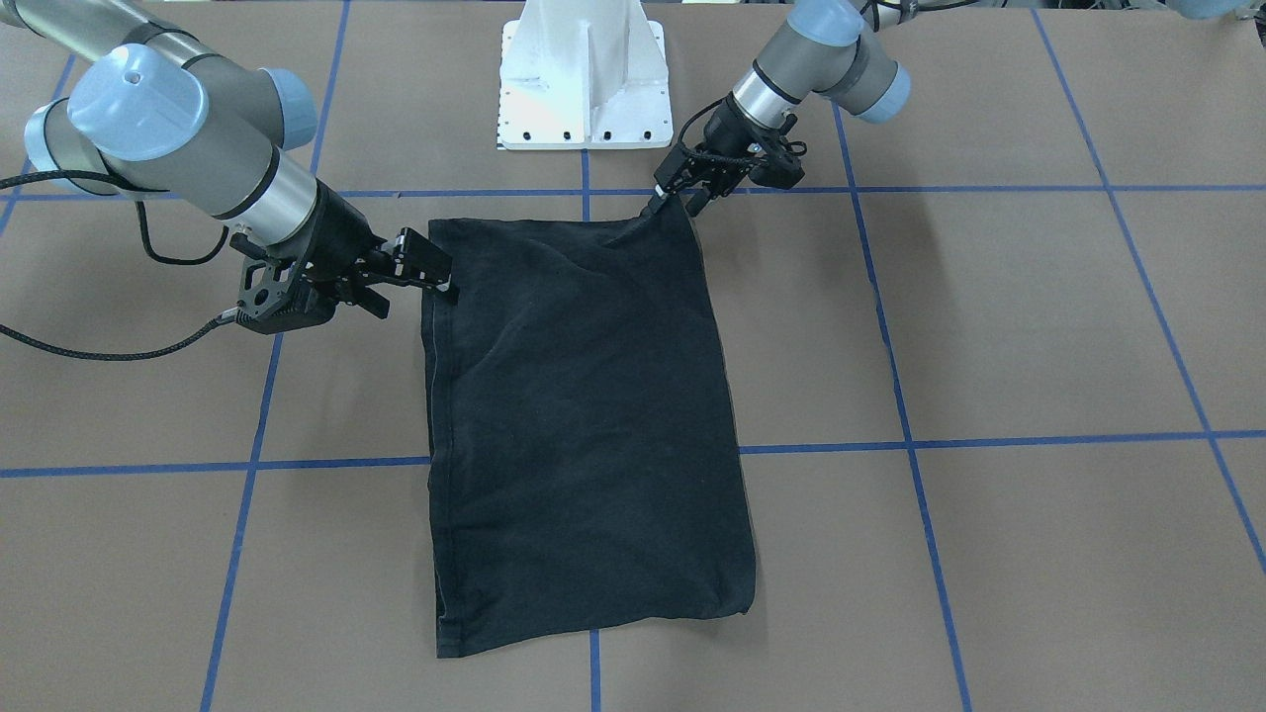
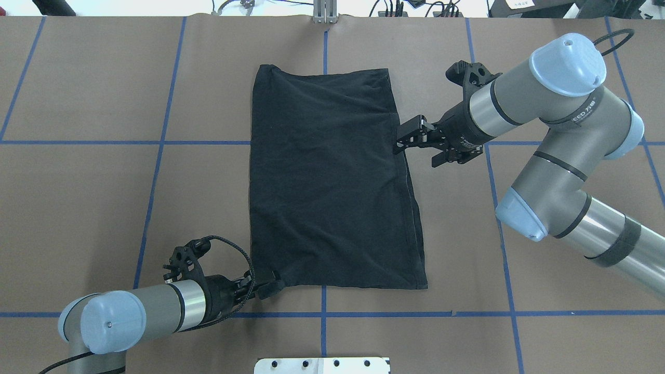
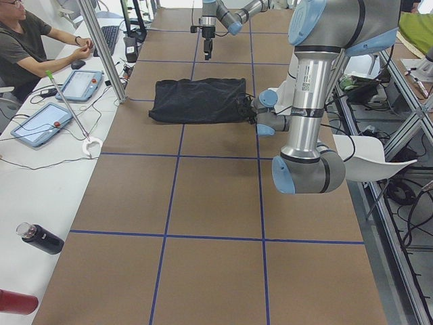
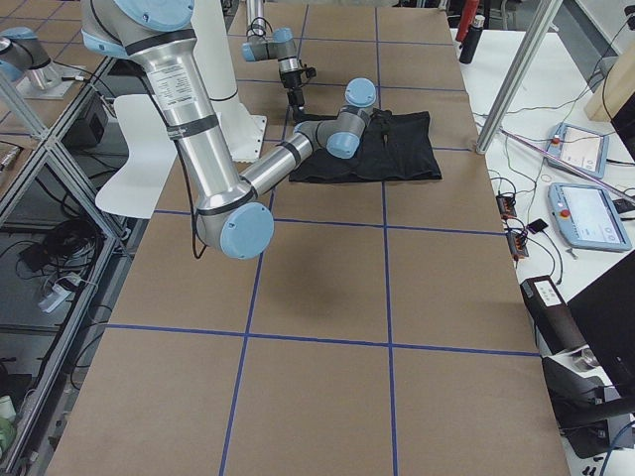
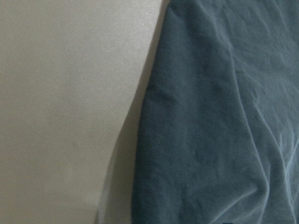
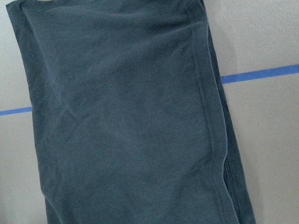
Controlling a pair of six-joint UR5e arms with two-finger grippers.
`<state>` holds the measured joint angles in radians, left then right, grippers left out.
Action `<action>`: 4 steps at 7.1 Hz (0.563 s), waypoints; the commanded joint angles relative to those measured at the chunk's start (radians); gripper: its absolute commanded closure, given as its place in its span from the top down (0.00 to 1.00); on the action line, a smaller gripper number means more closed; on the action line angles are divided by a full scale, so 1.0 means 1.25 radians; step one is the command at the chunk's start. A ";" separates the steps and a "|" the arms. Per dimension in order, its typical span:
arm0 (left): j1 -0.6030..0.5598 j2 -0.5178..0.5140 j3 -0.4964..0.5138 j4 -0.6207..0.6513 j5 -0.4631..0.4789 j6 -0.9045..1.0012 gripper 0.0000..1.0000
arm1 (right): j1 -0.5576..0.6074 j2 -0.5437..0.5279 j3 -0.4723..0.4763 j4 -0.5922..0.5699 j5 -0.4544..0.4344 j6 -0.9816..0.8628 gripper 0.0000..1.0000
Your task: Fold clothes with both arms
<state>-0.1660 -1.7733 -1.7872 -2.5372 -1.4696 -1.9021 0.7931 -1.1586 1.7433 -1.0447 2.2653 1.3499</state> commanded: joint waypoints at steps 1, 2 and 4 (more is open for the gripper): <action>0.000 -0.004 0.000 0.000 -0.001 0.000 0.58 | 0.001 0.000 -0.001 0.000 -0.001 0.000 1.00; 0.000 -0.004 -0.001 0.000 -0.001 0.001 0.41 | 0.001 0.000 -0.001 0.000 -0.001 0.000 1.00; 0.000 -0.005 0.000 0.000 -0.001 0.001 0.27 | 0.001 -0.003 -0.001 0.000 0.000 0.000 1.00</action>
<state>-0.1650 -1.7782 -1.7875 -2.5372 -1.4710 -1.9002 0.7945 -1.1600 1.7426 -1.0447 2.2645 1.3499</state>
